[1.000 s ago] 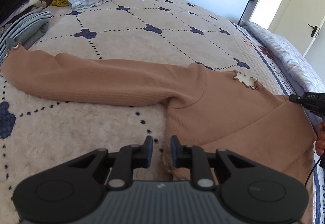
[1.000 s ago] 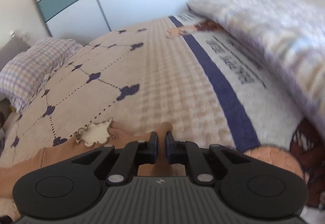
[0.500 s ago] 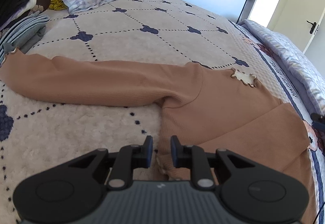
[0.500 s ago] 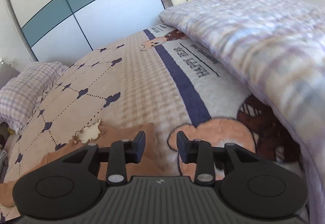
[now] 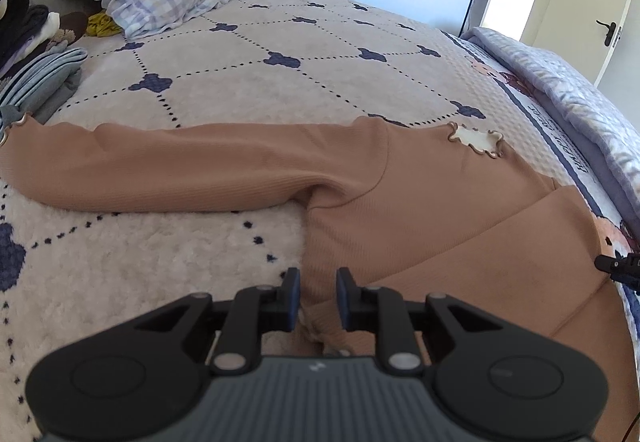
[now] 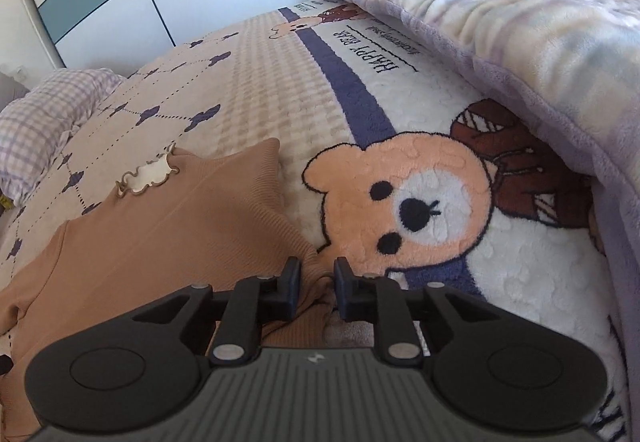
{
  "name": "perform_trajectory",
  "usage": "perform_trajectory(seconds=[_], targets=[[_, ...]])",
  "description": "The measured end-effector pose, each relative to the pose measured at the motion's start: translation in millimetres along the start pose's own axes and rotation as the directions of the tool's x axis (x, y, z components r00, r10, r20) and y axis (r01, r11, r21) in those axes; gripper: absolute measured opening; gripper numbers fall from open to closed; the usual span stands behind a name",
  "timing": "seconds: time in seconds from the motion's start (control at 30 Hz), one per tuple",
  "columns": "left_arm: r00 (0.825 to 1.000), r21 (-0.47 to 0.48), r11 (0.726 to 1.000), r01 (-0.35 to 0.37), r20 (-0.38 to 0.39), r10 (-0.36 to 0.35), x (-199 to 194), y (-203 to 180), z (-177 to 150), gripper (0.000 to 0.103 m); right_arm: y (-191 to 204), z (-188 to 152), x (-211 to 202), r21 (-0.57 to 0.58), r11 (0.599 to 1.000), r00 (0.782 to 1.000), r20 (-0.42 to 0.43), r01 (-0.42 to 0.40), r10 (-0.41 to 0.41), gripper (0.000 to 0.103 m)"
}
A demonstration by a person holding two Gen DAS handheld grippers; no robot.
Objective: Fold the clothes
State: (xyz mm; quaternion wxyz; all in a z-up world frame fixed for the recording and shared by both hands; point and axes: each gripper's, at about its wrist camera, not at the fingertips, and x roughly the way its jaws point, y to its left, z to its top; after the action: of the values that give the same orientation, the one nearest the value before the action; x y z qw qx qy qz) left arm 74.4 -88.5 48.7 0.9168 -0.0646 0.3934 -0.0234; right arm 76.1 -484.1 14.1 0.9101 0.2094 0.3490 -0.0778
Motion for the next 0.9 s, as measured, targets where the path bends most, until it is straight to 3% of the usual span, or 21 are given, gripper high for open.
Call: perform_trajectory(seconds=[0.07,0.27,0.37,0.47,0.5,0.6,0.7,0.8,0.9], targets=[[1.0,0.004,1.0,-0.002,0.001,0.002,0.1,-1.0,-0.2,0.021,-2.2,4.1,-7.7,0.031,1.0,1.0,-0.003,-0.003,0.003,0.021],[1.0,0.014,1.0,-0.002,0.005,0.002,-1.0,-6.1,-1.5,0.024,12.0,9.9,-24.6,-0.012,1.0,0.985,0.169,0.016,-0.014,0.022],[1.0,0.011,1.0,0.003,0.009,-0.003,-2.8,-5.5,-1.5,0.024,11.7,13.3,-16.1,0.027,0.999,0.982,0.185,-0.025,0.02,0.014],[1.0,-0.005,1.0,-0.001,0.007,0.001,-1.4,-3.4,-1.0,0.025,19.9,20.2,-7.7,0.001,0.995,0.97,0.222,-0.101,0.098,0.012],[1.0,-0.008,1.0,-0.006,0.006,0.006,-0.4,-3.0,-1.0,0.025,23.7,21.6,-2.7,-0.015,0.994,0.97,0.215,-0.113,0.113,0.011],[1.0,-0.008,1.0,-0.006,0.003,0.006,1.3,-1.7,-1.1,0.025,22.6,16.0,27.5,0.0,0.997,0.996,0.05,-0.074,0.074,0.007],[1.0,-0.007,1.0,-0.005,0.002,0.005,2.0,-1.6,-0.8,0.025,12.2,20.0,23.3,0.056,0.994,0.995,0.032,-0.098,0.096,0.003],[1.0,-0.004,1.0,-0.002,0.001,0.002,2.2,-2.2,-0.7,0.025,16.6,19.7,6.9,0.016,0.998,0.997,0.051,-0.055,0.054,0.003],[1.0,0.003,1.0,0.001,0.002,-0.001,1.4,-3.6,-1.2,0.025,11.3,11.9,6.9,-0.001,0.999,0.999,0.009,-0.05,0.05,0.002]])
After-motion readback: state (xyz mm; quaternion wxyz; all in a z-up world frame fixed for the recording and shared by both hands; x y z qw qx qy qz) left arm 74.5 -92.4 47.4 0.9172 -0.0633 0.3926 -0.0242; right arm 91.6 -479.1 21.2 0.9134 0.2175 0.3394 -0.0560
